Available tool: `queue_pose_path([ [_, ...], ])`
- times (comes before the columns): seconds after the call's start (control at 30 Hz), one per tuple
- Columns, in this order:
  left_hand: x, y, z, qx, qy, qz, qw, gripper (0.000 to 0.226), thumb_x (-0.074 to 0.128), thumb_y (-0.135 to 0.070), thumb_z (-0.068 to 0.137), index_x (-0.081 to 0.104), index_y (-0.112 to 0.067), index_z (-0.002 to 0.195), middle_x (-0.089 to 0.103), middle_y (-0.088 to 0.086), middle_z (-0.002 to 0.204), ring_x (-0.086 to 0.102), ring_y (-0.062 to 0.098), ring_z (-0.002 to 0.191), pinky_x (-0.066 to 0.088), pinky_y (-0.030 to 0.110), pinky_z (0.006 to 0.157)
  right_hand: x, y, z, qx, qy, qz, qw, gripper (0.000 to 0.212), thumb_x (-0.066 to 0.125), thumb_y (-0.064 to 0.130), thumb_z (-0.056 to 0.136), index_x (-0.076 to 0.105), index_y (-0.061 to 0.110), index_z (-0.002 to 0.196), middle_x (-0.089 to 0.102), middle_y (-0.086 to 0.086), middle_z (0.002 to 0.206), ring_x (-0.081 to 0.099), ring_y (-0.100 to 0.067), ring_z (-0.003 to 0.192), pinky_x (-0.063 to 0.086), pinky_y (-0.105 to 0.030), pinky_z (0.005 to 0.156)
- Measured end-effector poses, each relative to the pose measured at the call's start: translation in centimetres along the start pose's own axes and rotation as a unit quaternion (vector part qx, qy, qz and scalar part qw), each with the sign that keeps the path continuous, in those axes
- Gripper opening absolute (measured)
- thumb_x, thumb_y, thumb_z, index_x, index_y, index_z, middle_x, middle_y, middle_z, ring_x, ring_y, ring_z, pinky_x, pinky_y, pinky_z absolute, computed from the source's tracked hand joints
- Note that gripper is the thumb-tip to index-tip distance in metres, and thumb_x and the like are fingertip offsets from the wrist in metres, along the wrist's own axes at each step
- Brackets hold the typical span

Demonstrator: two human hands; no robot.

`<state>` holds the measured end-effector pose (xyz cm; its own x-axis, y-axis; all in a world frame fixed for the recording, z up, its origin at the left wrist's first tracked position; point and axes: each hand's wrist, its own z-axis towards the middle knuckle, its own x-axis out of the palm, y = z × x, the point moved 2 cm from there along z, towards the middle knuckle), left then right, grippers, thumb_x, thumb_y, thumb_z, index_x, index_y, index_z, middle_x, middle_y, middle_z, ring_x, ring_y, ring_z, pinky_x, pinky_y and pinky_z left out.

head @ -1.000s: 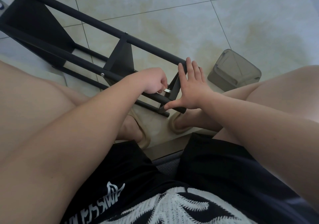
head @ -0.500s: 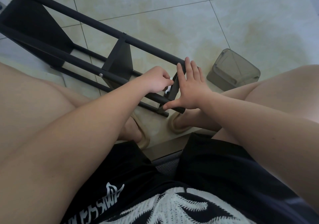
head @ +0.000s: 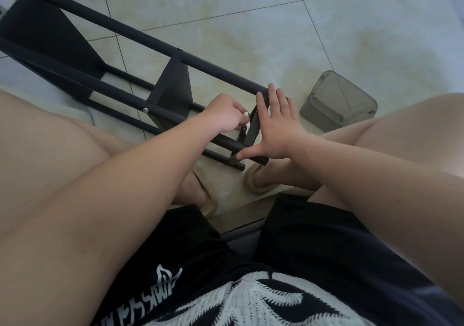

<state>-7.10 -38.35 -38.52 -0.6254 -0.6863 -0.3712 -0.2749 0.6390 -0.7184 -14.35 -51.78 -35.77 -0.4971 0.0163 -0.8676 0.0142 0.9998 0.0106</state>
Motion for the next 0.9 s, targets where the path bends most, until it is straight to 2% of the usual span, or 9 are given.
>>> queue_pose_path([
  [0.17,-0.02,-0.07,-0.14,0.004,0.002,-0.009,1.000,0.011,0.071,-0.018,0.090,0.067,-0.025,0.098,0.075,-0.003,0.084,0.074,0.008,0.076,0.050,0.027,0.078,-0.04,0.11,-0.03,0.000,0.001,-0.001,1.000,0.159,0.046,0.104,0.047,-0.019,0.012,0.158,-0.032,-0.019,0.162,-0.026,-0.037,0.151,-0.015,-0.049,0.121],
  [0.33,0.27,0.10,0.02,-0.002,0.013,0.008,1.000,0.011,0.069,-0.019,0.090,0.066,-0.024,0.099,0.076,0.000,0.088,0.074,0.014,0.084,0.054,0.038,0.095,-0.12,0.18,-0.09,0.001,0.004,-0.003,1.000,0.159,0.045,0.104,0.046,-0.019,0.011,0.158,-0.032,-0.019,0.162,-0.027,-0.037,0.151,-0.014,-0.050,0.121],
  [0.43,0.30,0.23,0.16,-0.007,0.031,0.026,0.999,0.017,0.070,-0.019,0.090,0.069,-0.022,0.107,0.076,0.001,0.090,0.074,0.015,0.086,0.053,0.040,0.096,-0.11,0.20,-0.16,0.001,0.004,-0.002,1.000,0.159,0.043,0.105,0.045,-0.019,0.012,0.158,-0.032,-0.019,0.162,-0.027,-0.037,0.151,-0.014,-0.050,0.121],
  [0.5,0.22,0.27,0.21,-0.008,0.038,0.022,0.999,0.013,0.070,-0.019,0.090,0.067,-0.024,0.102,0.077,0.000,0.088,0.074,0.012,0.083,0.053,0.037,0.092,-0.06,0.21,-0.15,0.000,0.004,-0.003,1.000,0.159,0.043,0.105,0.045,-0.020,0.012,0.158,-0.033,-0.019,0.161,-0.027,-0.037,0.151,-0.015,-0.050,0.121],
  [0.63,0.07,0.24,0.19,-0.010,0.039,0.020,0.999,0.011,0.070,-0.019,0.089,0.067,-0.024,0.098,0.077,-0.002,0.083,0.073,0.009,0.078,0.048,0.029,0.074,-0.04,0.15,-0.11,-0.001,0.001,0.000,1.000,0.159,0.044,0.105,0.046,-0.020,0.012,0.158,-0.033,-0.019,0.161,-0.027,-0.037,0.151,-0.015,-0.049,0.121],
  [0.8,-0.21,0.18,0.17,-0.017,0.036,0.002,0.999,0.010,0.068,-0.019,0.090,0.064,-0.028,0.087,0.077,-0.003,0.079,0.073,0.006,0.076,0.048,0.028,0.071,-0.03,0.20,-0.11,0.000,0.002,0.002,1.000,0.160,0.041,0.105,0.043,-0.019,0.012,0.158,-0.033,-0.019,0.161,-0.028,-0.036,0.151,-0.016,-0.049,0.121],
  [0.9,-0.39,0.09,0.09,-0.020,0.032,-0.013,0.999,0.007,0.068,-0.020,0.091,0.065,-0.027,0.089,0.077,-0.004,0.079,0.073,0.003,0.073,0.047,0.026,0.068,-0.03,0.14,-0.11,0.001,0.003,0.006,1.000,0.160,0.044,0.105,0.045,-0.020,0.012,0.158,-0.033,-0.018,0.161,-0.028,-0.036,0.150,-0.016,-0.049,0.121],
])
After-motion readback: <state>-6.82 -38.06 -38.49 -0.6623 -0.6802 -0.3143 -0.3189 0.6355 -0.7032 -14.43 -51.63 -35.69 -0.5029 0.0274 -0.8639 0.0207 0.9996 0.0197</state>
